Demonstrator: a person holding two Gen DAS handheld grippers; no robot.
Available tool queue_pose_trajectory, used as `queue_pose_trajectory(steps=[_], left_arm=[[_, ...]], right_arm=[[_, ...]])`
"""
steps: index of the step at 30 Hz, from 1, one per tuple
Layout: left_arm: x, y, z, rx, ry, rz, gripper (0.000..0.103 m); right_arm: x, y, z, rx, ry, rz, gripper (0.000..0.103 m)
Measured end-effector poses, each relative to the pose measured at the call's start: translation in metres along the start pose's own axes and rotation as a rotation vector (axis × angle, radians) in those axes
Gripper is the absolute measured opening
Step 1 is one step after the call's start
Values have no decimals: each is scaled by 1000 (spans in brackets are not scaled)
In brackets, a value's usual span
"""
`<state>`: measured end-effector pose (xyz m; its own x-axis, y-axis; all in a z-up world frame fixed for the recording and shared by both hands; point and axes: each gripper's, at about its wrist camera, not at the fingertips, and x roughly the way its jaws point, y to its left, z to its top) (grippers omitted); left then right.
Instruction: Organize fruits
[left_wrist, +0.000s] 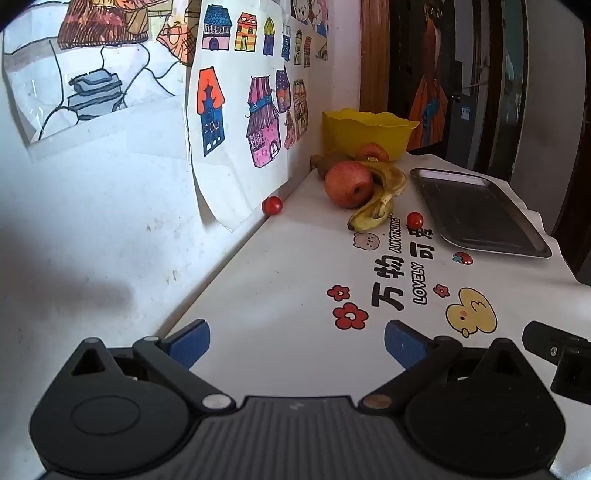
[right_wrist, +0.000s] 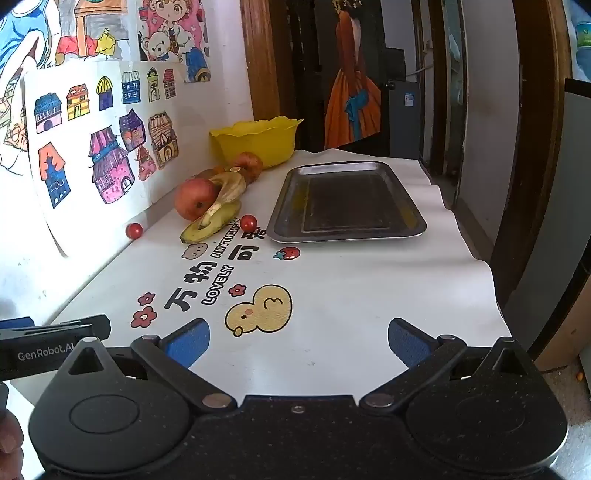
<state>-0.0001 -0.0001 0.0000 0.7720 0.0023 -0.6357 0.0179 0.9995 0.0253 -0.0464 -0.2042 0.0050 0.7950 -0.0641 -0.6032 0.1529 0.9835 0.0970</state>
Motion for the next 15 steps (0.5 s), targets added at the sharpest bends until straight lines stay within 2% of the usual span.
queue_pose_trajectory(steps=[15], left_arm=[[-3, 5, 0, -3, -8, 0, 102]], right_arm=[[-1, 6, 3, -5, -2, 3, 102]])
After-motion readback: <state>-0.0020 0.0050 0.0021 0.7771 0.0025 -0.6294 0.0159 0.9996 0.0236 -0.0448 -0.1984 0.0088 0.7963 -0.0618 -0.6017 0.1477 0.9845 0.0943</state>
